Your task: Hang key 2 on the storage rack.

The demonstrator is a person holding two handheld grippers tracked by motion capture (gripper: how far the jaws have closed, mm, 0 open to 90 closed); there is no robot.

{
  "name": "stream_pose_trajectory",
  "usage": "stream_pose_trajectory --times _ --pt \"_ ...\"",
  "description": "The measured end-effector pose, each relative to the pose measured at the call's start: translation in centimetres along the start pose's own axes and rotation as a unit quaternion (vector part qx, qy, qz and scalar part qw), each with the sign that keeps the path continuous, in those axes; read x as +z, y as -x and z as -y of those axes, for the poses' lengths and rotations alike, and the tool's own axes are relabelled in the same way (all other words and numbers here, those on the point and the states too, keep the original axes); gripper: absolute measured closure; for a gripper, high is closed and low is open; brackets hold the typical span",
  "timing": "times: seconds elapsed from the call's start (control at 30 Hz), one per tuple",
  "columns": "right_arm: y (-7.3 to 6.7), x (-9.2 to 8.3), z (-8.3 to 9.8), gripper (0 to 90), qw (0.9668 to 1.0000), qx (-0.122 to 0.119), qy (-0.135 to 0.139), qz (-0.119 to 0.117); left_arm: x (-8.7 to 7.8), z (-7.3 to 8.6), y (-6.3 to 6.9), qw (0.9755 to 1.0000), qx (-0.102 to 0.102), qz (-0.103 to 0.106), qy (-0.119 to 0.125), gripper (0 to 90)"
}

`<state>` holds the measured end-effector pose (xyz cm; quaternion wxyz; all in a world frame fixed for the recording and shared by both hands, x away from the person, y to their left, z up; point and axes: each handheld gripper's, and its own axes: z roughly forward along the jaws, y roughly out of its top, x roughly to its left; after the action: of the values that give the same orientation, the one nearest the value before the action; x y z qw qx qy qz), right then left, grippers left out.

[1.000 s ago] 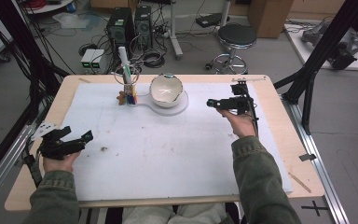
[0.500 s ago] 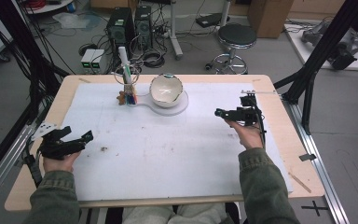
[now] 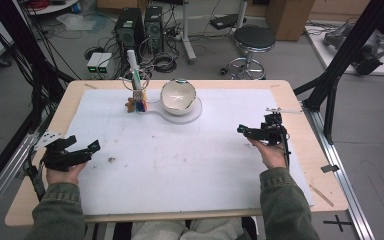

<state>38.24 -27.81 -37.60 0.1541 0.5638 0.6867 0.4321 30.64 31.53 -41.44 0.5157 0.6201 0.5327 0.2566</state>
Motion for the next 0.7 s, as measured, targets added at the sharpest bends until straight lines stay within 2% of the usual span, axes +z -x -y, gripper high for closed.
stream_pose_trajectory --times 0.27,0.7 --pt "0.9 -0.5 1.5 0.6 0.9996 -0.005 0.018 0.021 0.0 0.0 0.0 1.0 0.0 0.0 0.0 1.9" --pt "1.9 -1.4 3.4 0.6 0.9985 -0.009 0.038 0.038 0.0 0.0 0.1 1.0 0.001 0.0 -0.003 1.9"
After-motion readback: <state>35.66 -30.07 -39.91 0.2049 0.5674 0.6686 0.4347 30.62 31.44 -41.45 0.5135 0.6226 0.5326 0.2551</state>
